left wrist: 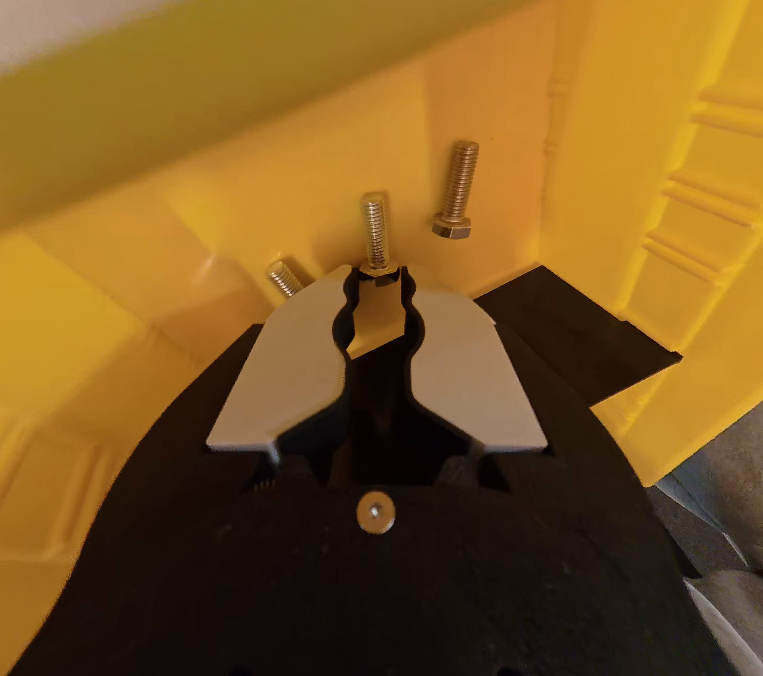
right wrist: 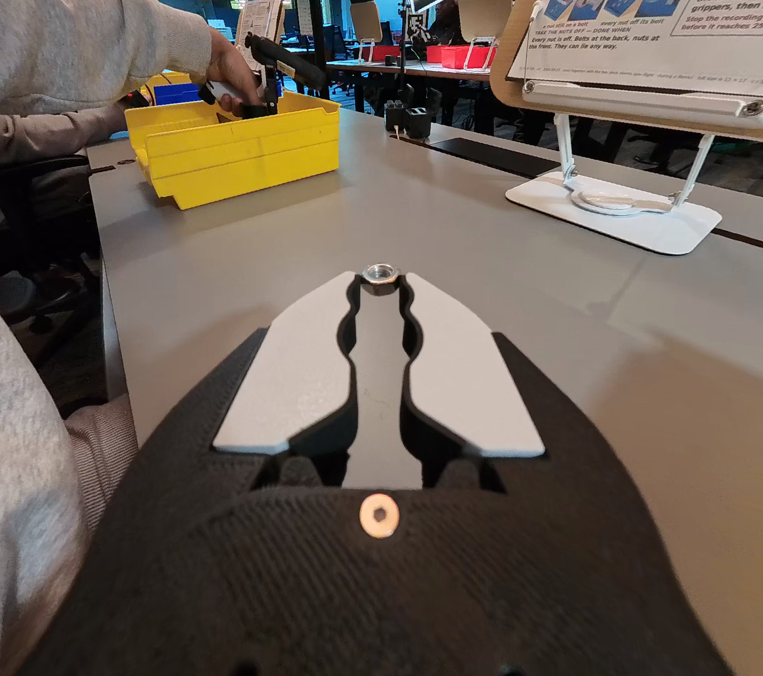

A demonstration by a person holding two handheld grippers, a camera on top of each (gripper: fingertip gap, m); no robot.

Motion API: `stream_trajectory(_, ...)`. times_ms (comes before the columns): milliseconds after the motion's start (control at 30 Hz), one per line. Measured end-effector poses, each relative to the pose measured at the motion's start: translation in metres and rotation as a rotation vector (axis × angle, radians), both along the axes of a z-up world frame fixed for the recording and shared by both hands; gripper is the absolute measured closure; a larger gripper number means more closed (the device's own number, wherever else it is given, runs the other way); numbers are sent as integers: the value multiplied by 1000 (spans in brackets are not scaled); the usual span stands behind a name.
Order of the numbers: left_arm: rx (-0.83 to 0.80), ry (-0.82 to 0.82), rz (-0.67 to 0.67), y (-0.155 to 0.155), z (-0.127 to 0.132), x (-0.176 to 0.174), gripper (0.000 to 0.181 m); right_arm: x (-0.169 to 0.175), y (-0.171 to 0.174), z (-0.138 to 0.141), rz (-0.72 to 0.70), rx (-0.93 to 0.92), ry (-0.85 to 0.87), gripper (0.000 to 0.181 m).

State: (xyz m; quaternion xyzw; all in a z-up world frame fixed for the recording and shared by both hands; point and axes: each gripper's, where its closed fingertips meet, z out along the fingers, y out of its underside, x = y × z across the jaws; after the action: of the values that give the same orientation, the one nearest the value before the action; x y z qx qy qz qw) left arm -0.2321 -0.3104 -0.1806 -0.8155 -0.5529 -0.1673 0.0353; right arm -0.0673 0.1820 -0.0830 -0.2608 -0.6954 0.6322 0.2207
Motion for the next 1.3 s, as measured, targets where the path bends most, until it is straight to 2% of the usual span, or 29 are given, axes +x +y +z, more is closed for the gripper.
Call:
stream_trajectory(267, -5, 9, 0, 1, 0, -1, 160, -1, 0, 0, -1, 0, -2, 164)
stream_trajectory(433, 21, 84, 15, 4, 11, -6, 160, 0, 0, 0, 1, -1, 0, 164)
stream_trajectory(633, 80, 225, 57, 3, 44, -6, 160, 2, -1, 4, 8, -8, 7, 164)
stream_trajectory(767, 229, 400, 112, 15, 85, -7, 161, 5, -2, 8, 20, -13, 17, 164)
stream_trajectory(833, 381, 566, 79, 37, 117, -7, 162, 8, -2, 11, 23, -12, 30, 164)
stream_trajectory(933, 601, 830, -4, 87, 166, 8, 162, 12, -3, 17, 26, -17, 47, 164)
stream_trajectory(1100, 768, 1245, -60, 187, 218, 49, 162, 15, -2, 24, 40, -100, 18, 164)
stream_trajectory(1200, 909, 1376, -33, 254, 230, 82, 162, 19, 2, 32, 41, -144, 16, 164)
stream_trajectory(1300, 988, 1437, -41, 319, 214, 113, 162, 23, 7, 41, 35, -165, 35, 164)
